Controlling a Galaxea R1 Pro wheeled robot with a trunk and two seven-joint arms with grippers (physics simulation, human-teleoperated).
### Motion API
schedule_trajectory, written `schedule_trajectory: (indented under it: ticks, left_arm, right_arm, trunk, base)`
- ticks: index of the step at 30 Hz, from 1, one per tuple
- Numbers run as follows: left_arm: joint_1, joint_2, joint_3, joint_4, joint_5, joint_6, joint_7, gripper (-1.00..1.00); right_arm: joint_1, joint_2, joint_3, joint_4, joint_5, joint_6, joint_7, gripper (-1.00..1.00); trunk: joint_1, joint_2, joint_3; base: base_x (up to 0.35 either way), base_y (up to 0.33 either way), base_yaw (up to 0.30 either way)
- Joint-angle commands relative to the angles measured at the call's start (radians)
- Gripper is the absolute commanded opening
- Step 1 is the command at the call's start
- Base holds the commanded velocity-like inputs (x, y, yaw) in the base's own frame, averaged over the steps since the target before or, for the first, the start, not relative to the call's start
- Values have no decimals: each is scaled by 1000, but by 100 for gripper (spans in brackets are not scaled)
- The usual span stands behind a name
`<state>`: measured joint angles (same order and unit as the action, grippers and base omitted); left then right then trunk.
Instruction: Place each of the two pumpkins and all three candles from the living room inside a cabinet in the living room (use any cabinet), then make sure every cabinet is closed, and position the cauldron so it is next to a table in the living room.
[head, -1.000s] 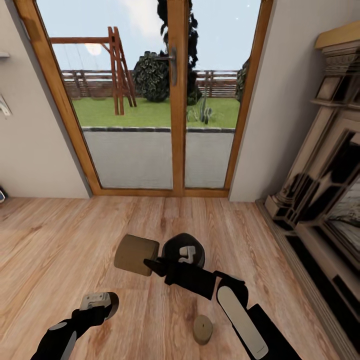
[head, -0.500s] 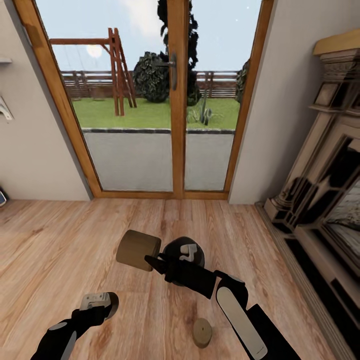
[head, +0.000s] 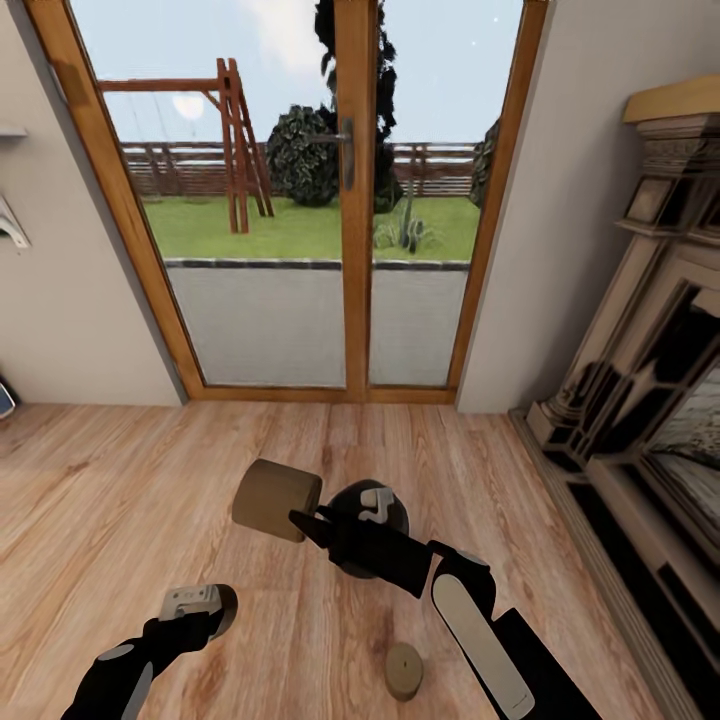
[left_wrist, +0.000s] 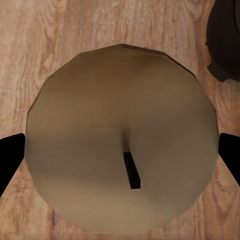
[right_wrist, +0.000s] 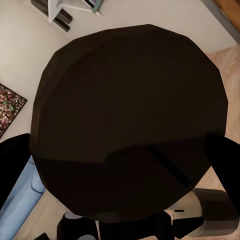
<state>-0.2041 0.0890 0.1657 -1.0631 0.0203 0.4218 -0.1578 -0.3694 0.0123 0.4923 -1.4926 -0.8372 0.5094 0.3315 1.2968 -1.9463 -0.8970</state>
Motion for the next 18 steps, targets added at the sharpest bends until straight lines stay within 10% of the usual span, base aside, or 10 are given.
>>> schedule_trajectory:
  ticks: [1, 6, 14, 18]
  left_arm:
    - [0, 0, 0, 0, 0, 0, 0, -100]
    - [0, 0, 0, 0, -1, 0, 1, -100]
    - [0, 4, 0, 0, -1, 0, 4, -100]
    - [0, 5, 0, 0, 0, 0, 4, -100]
  right_arm:
    - [0, 0, 0, 0, 1, 0, 0, -100]
    - [0, -1, 3, -22, 2, 0, -97, -100]
    - [0, 1, 13, -70, 1, 3, -630, -100]
    - [0, 57, 110, -75, 2, 8, -803, -100]
  trunk:
    - [-4, 7, 3]
    - [-23, 42, 19]
    - [-54, 98, 44]
    - [-69, 126, 56]
  base:
    - [0, 0, 0]
    - [0, 0, 0]
    - [0, 0, 0]
    - [0, 0, 0]
